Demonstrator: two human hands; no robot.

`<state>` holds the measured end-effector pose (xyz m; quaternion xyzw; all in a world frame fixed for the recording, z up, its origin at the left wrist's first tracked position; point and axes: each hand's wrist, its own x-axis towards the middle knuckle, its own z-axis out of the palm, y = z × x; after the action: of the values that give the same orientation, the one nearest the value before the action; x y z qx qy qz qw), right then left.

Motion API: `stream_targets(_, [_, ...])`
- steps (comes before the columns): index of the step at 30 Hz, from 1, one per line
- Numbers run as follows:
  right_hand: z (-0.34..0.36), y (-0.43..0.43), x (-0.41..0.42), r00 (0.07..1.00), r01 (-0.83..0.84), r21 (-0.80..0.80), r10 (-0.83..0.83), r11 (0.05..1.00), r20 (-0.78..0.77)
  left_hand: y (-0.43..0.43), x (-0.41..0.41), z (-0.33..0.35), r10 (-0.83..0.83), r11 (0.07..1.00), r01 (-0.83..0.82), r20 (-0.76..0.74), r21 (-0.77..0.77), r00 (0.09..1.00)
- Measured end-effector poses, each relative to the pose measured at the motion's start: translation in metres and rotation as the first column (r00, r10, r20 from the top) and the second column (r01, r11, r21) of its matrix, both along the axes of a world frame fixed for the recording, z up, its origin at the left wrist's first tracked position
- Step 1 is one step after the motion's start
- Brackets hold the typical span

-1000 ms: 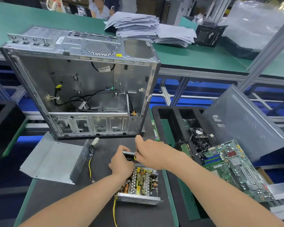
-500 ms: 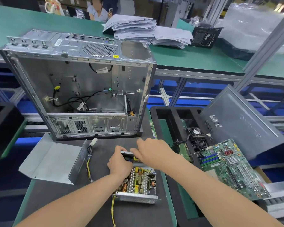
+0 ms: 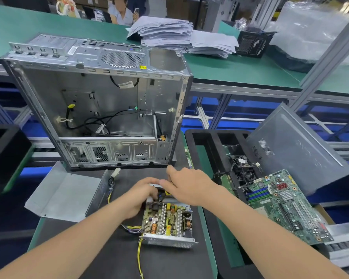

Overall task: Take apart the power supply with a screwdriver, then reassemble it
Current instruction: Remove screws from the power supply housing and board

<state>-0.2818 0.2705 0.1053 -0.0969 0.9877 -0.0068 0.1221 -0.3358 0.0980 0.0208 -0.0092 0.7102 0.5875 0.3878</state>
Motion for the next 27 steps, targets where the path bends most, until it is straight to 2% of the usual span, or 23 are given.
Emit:
stream_targets(2, [0.003,0.002,-0.001,0.986,0.058,-0.229,-0.02,0.972,0.166,-0.012,-0.008,-0.003,-0.091,0.995,0.091,0.002,0.053,0.996])
stream_targets(4, [0.003,0.001,-0.003,0.981,0.081,-0.269,-0.029,0.96,0.192,-0.019,-0.009,-0.011,-0.163,0.985,0.167,-0.09,0.036,0.982])
stream_targets(6, [0.002,-0.005,-0.005,0.993,0.072,-0.192,-0.051,0.979,0.11,-0.021,-0.004,-0.021,-0.184,0.983,0.186,-0.222,-0.012,0.958])
stream_targets(9, [-0.001,-0.012,-0.008,0.995,0.037,0.122,-0.026,0.992,-0.091,-0.02,-0.001,-0.033,-0.174,0.985,0.156,-0.392,-0.077,0.903])
stream_targets(11, [-0.003,-0.013,-0.007,0.99,0.013,0.217,0.019,0.976,-0.142,-0.017,-0.001,-0.036,-0.163,0.984,0.113,-0.454,-0.135,0.876])
stream_targets(12, [-0.002,-0.012,-0.007,0.992,0.0,0.177,0.022,0.984,-0.121,-0.017,-0.001,-0.036,-0.155,0.984,0.093,-0.463,-0.154,0.873])
stream_targets(13, [-0.001,-0.01,-0.006,0.998,-0.002,0.067,0.007,0.998,-0.065,-0.016,0.0,-0.036,-0.147,0.984,0.079,-0.465,-0.162,0.873])
stream_targets(15, [0.003,-0.006,-0.008,0.992,0.043,-0.169,-0.022,0.985,0.127,-0.014,0.001,-0.037,-0.134,0.984,0.063,-0.469,-0.164,0.873])
stream_targets(17, [0.005,-0.003,-0.009,0.982,0.071,-0.228,-0.028,0.971,0.185,-0.013,0.001,-0.038,-0.129,0.984,0.051,-0.484,-0.171,0.865])
stream_targets(19, [0.002,-0.008,-0.009,0.993,0.064,-0.15,-0.049,0.987,0.106,-0.013,0.001,-0.04,-0.125,0.984,0.044,-0.486,-0.174,0.865])
stream_targets(24, [0.0,-0.011,-0.009,0.991,0.039,0.212,-0.012,0.977,-0.132,-0.015,-0.002,-0.046,-0.14,0.983,0.066,-0.474,-0.169,0.869])
stream_targets(27, [-0.002,-0.01,-0.004,0.986,0.046,0.198,-0.013,0.979,-0.166,-0.015,-0.003,-0.048,-0.145,0.984,0.077,-0.476,-0.16,0.867])
